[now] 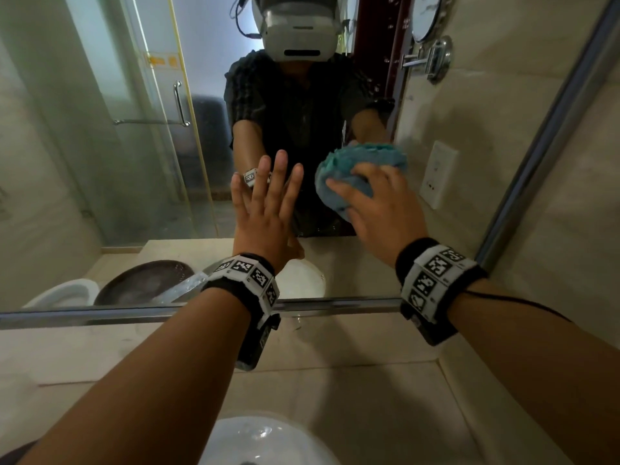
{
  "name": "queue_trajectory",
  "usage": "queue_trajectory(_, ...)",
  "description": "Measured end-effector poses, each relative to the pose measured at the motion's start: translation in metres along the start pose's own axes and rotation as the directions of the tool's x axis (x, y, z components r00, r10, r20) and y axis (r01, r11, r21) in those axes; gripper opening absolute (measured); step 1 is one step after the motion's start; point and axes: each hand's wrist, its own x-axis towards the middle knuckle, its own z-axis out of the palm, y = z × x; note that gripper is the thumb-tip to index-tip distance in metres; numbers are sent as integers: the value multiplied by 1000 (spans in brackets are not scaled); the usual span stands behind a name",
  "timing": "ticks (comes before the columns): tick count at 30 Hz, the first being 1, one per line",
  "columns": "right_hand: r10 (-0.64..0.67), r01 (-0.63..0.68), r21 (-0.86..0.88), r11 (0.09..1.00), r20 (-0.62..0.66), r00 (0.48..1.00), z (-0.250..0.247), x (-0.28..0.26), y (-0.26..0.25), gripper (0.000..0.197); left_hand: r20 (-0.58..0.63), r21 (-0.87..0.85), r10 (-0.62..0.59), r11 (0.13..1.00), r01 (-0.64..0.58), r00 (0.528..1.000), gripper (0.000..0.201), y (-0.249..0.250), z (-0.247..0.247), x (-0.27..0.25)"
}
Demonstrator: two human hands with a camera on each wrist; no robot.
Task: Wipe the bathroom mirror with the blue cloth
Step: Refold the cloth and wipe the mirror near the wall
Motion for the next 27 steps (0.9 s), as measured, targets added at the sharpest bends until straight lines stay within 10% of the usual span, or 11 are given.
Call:
queue_trajectory(6,93,-95,-13,995,-119,989,-21,70,-25,51,-6,-31,20,999,-20,1000,145,-2,4,1)
queue_trajectory(14,-77,83,-67,994,87,993,29,-34,-2,50,-15,-31,31,999,-31,999,141,-3,1,-2)
queue_trajectory(20,160,-160,19,987,-204,966,12,17,-15,44,-57,-44,73,996,-75,996,138,-9,6,-2)
queue_trajectory(27,-233,235,16,972,199,952,71,-100,-1,66,11,-8,141,990,-141,990,135,-10,19,-22)
